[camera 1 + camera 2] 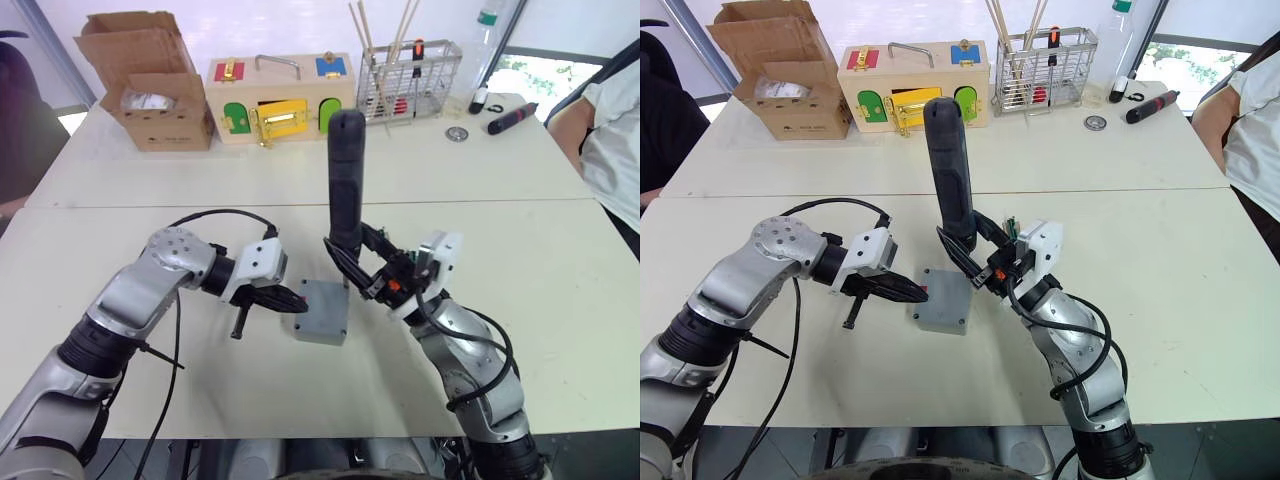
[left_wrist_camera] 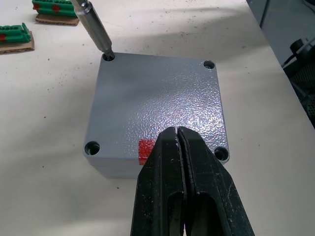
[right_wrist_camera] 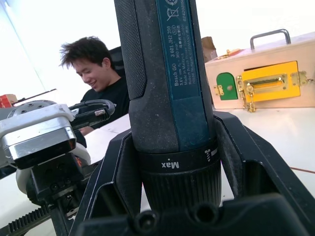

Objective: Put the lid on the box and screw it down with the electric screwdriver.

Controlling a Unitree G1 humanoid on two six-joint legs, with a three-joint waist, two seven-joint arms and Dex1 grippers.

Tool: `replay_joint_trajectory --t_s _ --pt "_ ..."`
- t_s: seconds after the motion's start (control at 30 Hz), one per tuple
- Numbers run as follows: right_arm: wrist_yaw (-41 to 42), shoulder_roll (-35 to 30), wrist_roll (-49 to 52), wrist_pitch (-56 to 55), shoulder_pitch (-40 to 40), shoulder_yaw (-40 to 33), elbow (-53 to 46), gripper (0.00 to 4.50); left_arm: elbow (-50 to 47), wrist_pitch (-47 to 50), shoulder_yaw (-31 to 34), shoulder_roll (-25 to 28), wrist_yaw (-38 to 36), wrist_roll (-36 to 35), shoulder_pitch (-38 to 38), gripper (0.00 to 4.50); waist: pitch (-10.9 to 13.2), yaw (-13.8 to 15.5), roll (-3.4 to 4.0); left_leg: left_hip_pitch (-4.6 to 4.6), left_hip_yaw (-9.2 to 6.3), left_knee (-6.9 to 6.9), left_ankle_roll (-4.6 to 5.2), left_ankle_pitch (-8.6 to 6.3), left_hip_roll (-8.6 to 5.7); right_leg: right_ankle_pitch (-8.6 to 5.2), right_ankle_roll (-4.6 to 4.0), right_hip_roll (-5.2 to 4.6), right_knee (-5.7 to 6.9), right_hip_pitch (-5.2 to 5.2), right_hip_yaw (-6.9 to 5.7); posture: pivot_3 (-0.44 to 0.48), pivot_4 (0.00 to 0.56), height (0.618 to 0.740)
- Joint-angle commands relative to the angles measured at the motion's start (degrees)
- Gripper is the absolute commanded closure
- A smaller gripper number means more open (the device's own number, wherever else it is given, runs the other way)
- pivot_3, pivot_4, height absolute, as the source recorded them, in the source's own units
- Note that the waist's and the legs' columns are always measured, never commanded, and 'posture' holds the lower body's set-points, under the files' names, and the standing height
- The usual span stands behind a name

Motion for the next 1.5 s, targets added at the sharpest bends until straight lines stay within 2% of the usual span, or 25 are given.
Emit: replay_joint_trajectory --t_s 0.03,0.5,0.67,1.03,1.27,1.5 --pt "1.2 0.1 -0.6 -1.7 0.6 1.5 1.4 2.58 1.1 0.7 -1.4 0.2 0.6 2.3 1.1 4.5 0.0 0.0 0.0 0.0 -0.01 0.0 0.0 0.0 0.0 0.0 0.0 0.0 0.0 0.0 0.0 0.0 0.15 0.74" --pt "-0.9 1.4 -5.9 -11.4 0.6 0.4 9.1 2.58 0.6 0.7 -2.9 -2.1 2.5 3.9 2.0 4.5 -0.7 0.4 -0.06 0.44 -0.06 -0.02 0.06 -0.03 -0.01 -0.01 0.0 0.01 -0.08 0.52 -0.03 0.0 0.15 0.74" --pt "-1.0 1.3 -6.0 -11.9 1.4 1.1 8.9 2.58 1.0 0.2 -2.8 -2.2 2.4 4.2 2.6 4.5 -0.6 0.4 -0.04 1.07 -0.13 -0.12 0.22 -0.13 -0.01 -0.1 -0.02 0.03 -0.4 1.26 -0.04 0.0 0.15 0.74" --pt "-4.6 5.9 -4.2 -13.0 2.6 0.2 9.0 2.58 2.8 -0.9 -3.2 -2.8 2.0 4.6 2.4 4.5 -0.7 0.4 -0.03 1.08 -0.24 -0.13 0.23 -0.14 -0.01 -0.1 -0.02 0.02 -0.57 1.39 -0.12 0.0 0.15 0.74" --pt "-5.3 6.4 -5.8 -14.7 5.2 1.7 7.9 2.58 3.5 -1.2 -3.1 -1.9 0.7 4.6 2.2 4.5 -0.7 0.3 -0.02 1.08 -0.25 -0.17 0.23 -0.14 -0.01 -0.1 -0.02 0.02 -0.6 1.38 -0.12 0.0 0.15 0.74" --pt "-4.9 5.9 -10.6 -18.4 7.8 7.1 8.2 2.58 2.4 -0.4 -3.0 0.1 -0.7 4.3 3.1 4.5 -0.7 -0.1 0.01 1.08 -0.25 -0.28 0.25 -0.15 0.0 -0.1 -0.02 0.05 -0.67 1.36 -0.12 0.0 0.15 0.74"
